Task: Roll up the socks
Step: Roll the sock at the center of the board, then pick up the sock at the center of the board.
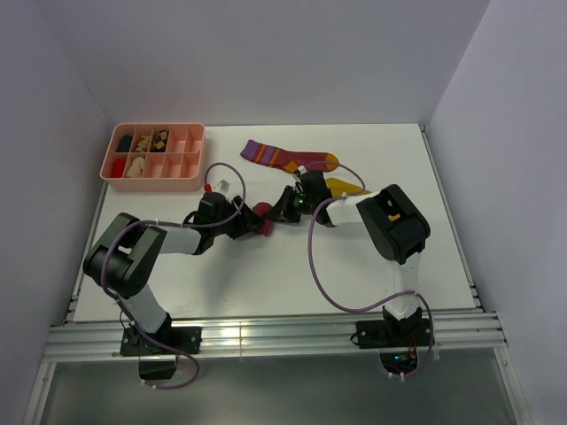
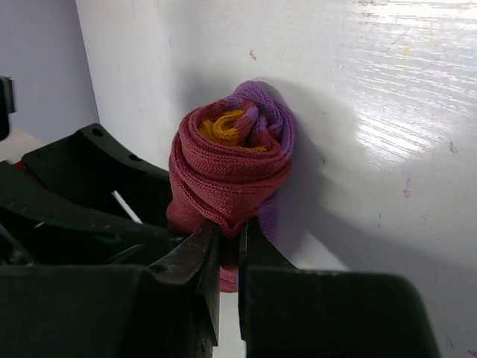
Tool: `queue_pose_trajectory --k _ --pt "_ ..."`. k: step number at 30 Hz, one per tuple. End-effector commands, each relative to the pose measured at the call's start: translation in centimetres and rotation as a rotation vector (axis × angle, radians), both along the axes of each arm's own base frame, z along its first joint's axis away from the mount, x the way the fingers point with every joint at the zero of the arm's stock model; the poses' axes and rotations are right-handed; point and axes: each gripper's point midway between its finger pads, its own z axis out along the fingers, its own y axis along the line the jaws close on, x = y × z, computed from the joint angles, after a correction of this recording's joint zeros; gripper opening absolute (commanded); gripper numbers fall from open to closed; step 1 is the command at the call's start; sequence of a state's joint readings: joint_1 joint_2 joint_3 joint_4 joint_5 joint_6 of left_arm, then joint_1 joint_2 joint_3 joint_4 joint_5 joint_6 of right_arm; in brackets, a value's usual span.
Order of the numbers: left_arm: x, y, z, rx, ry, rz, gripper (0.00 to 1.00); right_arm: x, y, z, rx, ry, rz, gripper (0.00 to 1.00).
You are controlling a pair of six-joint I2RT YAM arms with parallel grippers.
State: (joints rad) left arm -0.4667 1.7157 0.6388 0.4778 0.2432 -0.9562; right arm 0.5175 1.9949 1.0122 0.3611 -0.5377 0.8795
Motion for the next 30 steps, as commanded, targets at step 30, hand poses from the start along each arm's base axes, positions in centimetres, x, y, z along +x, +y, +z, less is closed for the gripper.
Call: queue_pose_trajectory --k 30 --pt "2.3 -1.0 -1.4 0.671 -0.217 -0.109 0.60 -0.9 1.1 -1.3 -0.143 -0.014 0.063 0.00"
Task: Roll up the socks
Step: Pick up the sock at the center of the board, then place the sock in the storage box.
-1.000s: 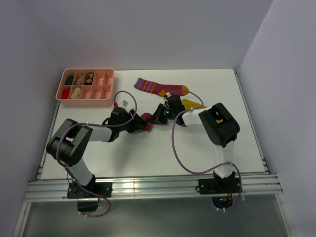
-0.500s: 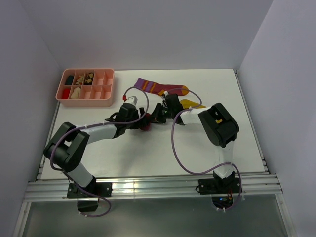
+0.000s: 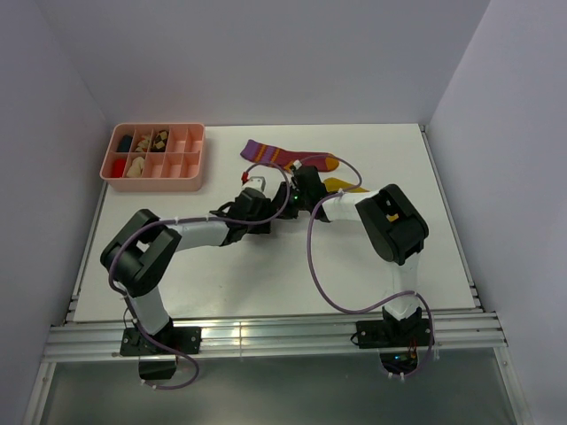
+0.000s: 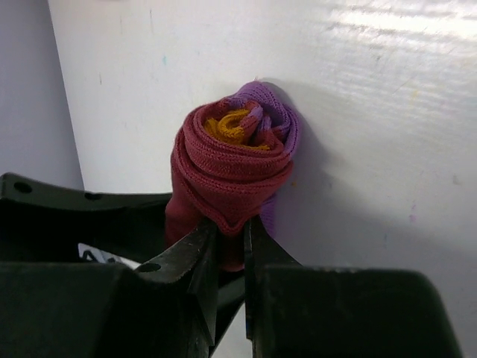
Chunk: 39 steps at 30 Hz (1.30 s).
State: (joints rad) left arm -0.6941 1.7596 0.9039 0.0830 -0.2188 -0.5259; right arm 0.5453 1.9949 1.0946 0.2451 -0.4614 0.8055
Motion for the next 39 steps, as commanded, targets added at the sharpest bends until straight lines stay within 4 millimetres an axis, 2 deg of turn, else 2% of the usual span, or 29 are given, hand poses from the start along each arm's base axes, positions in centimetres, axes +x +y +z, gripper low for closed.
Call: queue_pose_trajectory --k 1,2,3,9,11,13,14,16,17,19,20,22,23,24,26,27,28,29,30,31,32,34,35,36,37,39 --pt "1.2 -0.3 -0.9 0.062 -0.028 0.029 0.55 -1.8 0.5 -1.7 -0.060 0.038 0.052 0.00" --pt "1.1 -0.2 -1.2 0.074 -0.031 0.027 0.50 -1.9 0.5 -1.6 -0.058 0.038 0.053 0.00" --pt "1.1 -0.3 -1.3 0.076 -0.034 0.026 0.39 -1.9 0.5 -1.6 -0.058 0.038 0.054 0.00" --pt "0.8 0.0 -1.6 0.087 -0.034 0.042 0.01 -2.4 0.6 -1.6 -0.053 0.051 0.062 0.00" --pt "0.8 0.1 -1.1 0.091 -0.043 0.037 0.01 -2.5 0.7 -0.8 -0.038 0.045 0.065 0.01" --pt "1.0 0.3 -0.5 0.088 -0.058 0.040 0.01 -2.4 0.6 0.1 -0.033 0.036 0.063 0.10" --pt "0.9 0.4 0.1 0.086 -0.068 0.036 0.01 -2.0 0.7 1.6 -0.019 0.011 0.058 0.22" --pt "1.1 0.8 1.0 0.077 -0.080 0.047 0.01 -1.8 0.5 3.2 -0.017 -0.009 0.052 0.35" --pt "1.1 1.0 1.9 0.065 -0.095 0.048 0.01 -1.1 0.4 5.2 -0.003 -0.046 0.036 0.45" --pt "1.5 1.6 2.9 0.051 -0.110 0.057 0.01 -0.8 -0.1 6.8 -0.004 -0.065 0.019 0.54" --pt "1.7 1.8 4.1 0.043 -0.132 0.056 0.01 -0.3 -0.4 8.9 0.008 -0.100 0.002 0.64" --pt "2.2 2.5 5.2 0.045 -0.149 0.068 0.01 0.6 -1.7 10.4 -0.011 -0.115 -0.046 0.71" --pt "2.4 2.9 6.2 0.039 -0.165 0.077 0.01 0.7 -2.2 11.9 -0.004 -0.132 -0.065 0.74" --pt "2.6 3.2 6.8 0.036 -0.174 0.080 0.01 0.9 -3.6 11.8 -0.036 -0.105 -0.103 0.76" --pt "3.2 4.3 8.9 0.023 -0.204 0.082 0.01 1.3 -5.2 13.6 -0.043 -0.116 -0.138 0.77" --pt "3.4 4.8 9.6 0.023 -0.218 0.087 0.01 1.0 -6.3 13.4 -0.073 -0.096 -0.154 0.77" --pt "4.1 6.2 10.4 0.041 -0.236 0.104 0.01 1.1 -7.6 13.2 -0.081 -0.084 -0.178 0.77" --pt "4.4 6.9 11.8 0.037 -0.269 0.112 0.01 0.9 -8.5 14.3 -0.072 -0.111 -0.183 0.78" --pt "4.9 7.7 12.9 0.042 -0.294 0.127 0.01 0.7 -9.3 14.4 -0.075 -0.113 -0.195 0.78" --pt "5.4 9.4 13.6 0.064 -0.299 0.160 0.01 0.5 -10.6 13.8 -0.085 -0.104 -0.218 0.78" --pt "5.7 10.7 14.7 0.106 -0.330 0.175 0.01 0.0 -11.3 14.9 -0.083 -0.142 -0.221 0.78" --pt "6.8 13.3 16.6 0.169 -0.380 0.221 0.01 -0.7 -12.6 14.7 -0.112 -0.154 -0.234 0.78" --pt "7.2 14.5 17.4 0.198 -0.402 0.250 0.01 -1.1 -13.1 15.6 -0.113 -0.182 -0.240 0.77" --pt "7.7 15.4 17.9 0.217 -0.416 0.265 0.01 -1.5 -13.4 15.5 -0.130 -0.196 -0.231 0.77" --pt "8.5 17.1 18.8 0.236 -0.434 0.302 0.01 -2.0 -13.7 15.2 -0.141 -0.194 -0.226 0.77" --pt "9.5 18.3 19.1 0.256 -0.442 0.285 0.01 -2.6 -14.2 15.4 -0.153 -0.214 -0.223 0.77"
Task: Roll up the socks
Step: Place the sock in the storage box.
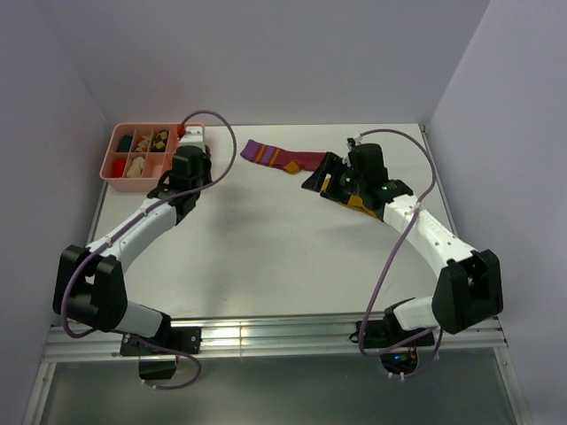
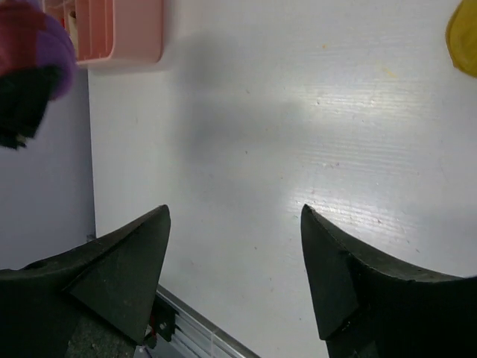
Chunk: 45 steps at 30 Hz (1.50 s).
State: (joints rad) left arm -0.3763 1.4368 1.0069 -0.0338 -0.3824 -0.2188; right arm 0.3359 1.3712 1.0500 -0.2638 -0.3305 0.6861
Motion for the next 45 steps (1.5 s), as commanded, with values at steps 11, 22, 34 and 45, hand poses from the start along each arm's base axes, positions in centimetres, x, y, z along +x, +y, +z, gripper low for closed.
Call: queue_pose_trajectory --k 11,22,34,45 --pt "7.6 13.3 0.6 0.056 0.083 0.115 0.01 -2.7 -3.0 -0.9 -0.060 -0.044 0.018 0.77" --pt "9.1 17.9 -5.1 0.019 0.255 0.162 0.01 -2.7 -3.8 -1.8 -0.059 -0.036 0.014 0.76" --pt "10.1 18.5 -9.7 -0.003 0.374 0.149 0.04 -2.9 -4.1 -2.8 -0.071 -0.023 0.018 0.76" --pt "10.2 19.1 -11.6 0.002 0.437 0.157 0.33 -3.0 -3.8 -3.6 -0.070 -0.017 0.041 0.76"
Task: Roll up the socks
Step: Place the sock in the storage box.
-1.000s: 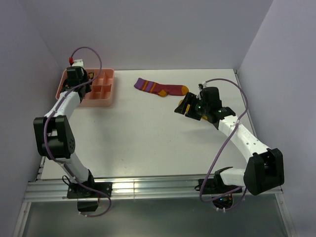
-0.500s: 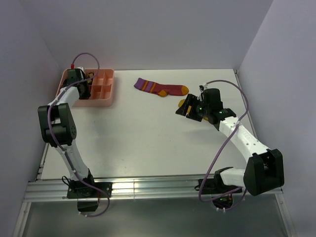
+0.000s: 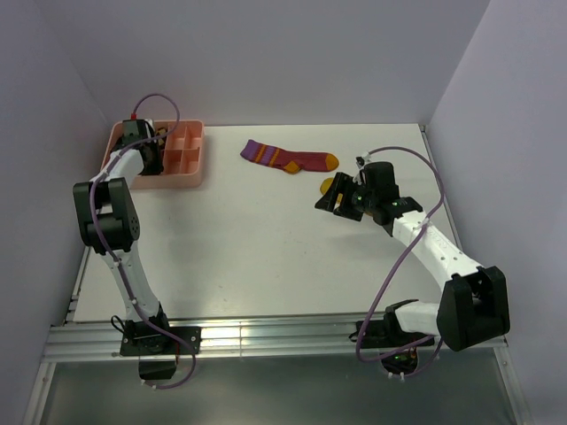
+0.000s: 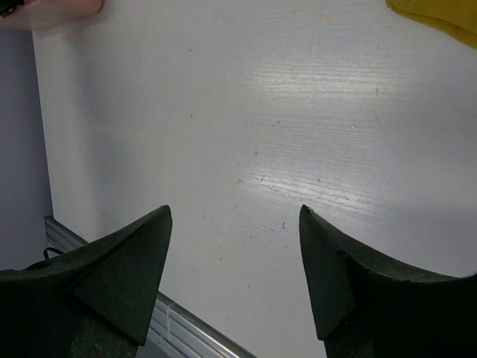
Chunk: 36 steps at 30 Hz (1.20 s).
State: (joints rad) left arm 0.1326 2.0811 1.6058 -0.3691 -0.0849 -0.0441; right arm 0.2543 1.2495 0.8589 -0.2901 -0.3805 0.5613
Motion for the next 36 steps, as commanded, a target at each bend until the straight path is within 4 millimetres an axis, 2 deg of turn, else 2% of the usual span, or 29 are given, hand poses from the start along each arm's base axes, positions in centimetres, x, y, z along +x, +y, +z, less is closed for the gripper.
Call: queue_pose_trajectory --k 1,6,18,24,29,32,36 --pt "-0.1 0.3 -0.3 -0.007 0.016 -0.003 0.35 0.6 0.0 0.7 0.008 -0.052 0.013 0.76" --pt "0.0 0.4 1.8 0.006 -0.018 0.002 0.50 0.6 0.1 0.8 0.011 -0.057 0.024 0.76" --pt "-0.6 0.3 5.7 -0.007 -0.081 0.026 0.63 0.5 0.3 1.1 0.019 -0.061 0.042 0.75" --pt "-0.9 0.1 7.1 -0.021 -0.105 0.041 0.65 0.4 0.5 1.2 0.030 -0.065 0.054 0.75" --pt "-0.1 -0.1 10.6 -0.041 -0.225 0.060 0.62 0.1 0.6 1.5 0.033 -0.072 0.058 0.75" --pt "0.8 -0.5 11.0 -0.076 -0.290 0.068 0.60 0.0 0.4 1.4 0.028 -0.071 0.054 0.75" --pt "2.1 -1.2 8.9 -0.131 -0.307 0.066 0.56 -0.2 0.3 1.2 0.024 -0.070 0.050 0.74"
